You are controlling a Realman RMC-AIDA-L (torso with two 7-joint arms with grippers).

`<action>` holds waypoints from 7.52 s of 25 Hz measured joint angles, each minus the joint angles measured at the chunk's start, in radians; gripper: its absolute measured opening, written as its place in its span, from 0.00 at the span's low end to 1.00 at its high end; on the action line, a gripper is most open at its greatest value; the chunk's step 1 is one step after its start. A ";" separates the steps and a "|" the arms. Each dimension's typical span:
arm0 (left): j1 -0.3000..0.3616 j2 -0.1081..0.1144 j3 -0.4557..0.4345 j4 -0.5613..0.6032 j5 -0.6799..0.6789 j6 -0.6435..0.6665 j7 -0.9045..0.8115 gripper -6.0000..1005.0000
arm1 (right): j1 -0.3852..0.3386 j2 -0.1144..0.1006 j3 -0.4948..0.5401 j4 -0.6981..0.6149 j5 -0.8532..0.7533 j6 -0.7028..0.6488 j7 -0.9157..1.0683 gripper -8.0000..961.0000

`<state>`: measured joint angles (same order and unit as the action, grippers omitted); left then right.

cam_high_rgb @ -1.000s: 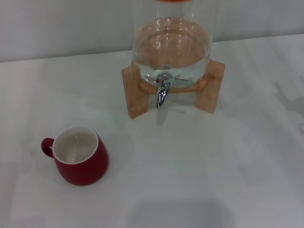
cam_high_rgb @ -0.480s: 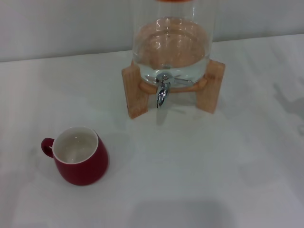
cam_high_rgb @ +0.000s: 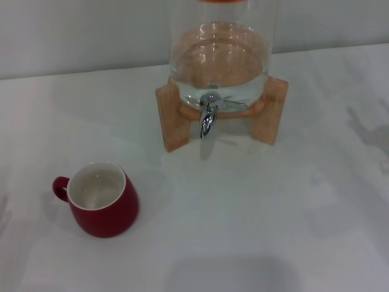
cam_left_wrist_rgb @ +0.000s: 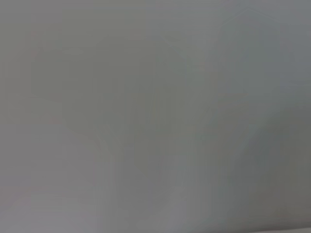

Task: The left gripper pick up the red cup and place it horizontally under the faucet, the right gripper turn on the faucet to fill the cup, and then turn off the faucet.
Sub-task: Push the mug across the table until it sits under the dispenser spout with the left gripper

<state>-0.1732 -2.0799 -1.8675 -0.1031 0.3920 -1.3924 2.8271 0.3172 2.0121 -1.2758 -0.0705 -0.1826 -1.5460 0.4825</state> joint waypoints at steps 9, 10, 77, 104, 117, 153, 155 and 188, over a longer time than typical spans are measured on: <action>-0.008 0.003 -0.010 -0.025 -0.003 0.029 0.002 0.86 | -0.003 0.001 -0.011 0.001 0.000 -0.009 0.007 0.89; -0.008 0.003 -0.009 -0.030 0.000 0.034 0.002 0.86 | -0.003 0.001 -0.012 0.001 0.000 -0.009 0.007 0.89; -0.025 0.001 -0.001 -0.109 0.284 0.171 0.000 0.86 | -0.001 0.000 -0.035 0.002 0.000 -0.018 0.019 0.89; -0.024 -0.001 -0.002 -0.136 0.322 0.163 0.000 0.86 | -0.003 0.001 -0.036 0.001 -0.002 -0.023 0.019 0.89; -0.031 0.001 -0.002 -0.136 0.335 0.162 0.000 0.86 | -0.003 0.000 -0.036 0.001 -0.001 -0.023 0.019 0.89; -0.060 0.003 -0.001 -0.136 0.366 0.186 0.000 0.86 | 0.000 0.000 -0.046 0.001 -0.001 -0.023 0.019 0.89; -0.060 0.003 -0.001 -0.136 0.371 0.187 0.000 0.86 | 0.000 0.000 -0.046 0.001 -0.001 -0.023 0.019 0.89; -0.084 0.003 -0.001 -0.136 0.384 0.215 0.000 0.86 | 0.003 0.000 -0.046 0.002 -0.001 -0.023 0.018 0.89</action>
<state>-0.2568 -2.0770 -1.8684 -0.2393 0.7763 -1.1779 2.8271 0.3201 2.0125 -1.3222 -0.0690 -0.1840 -1.5691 0.5005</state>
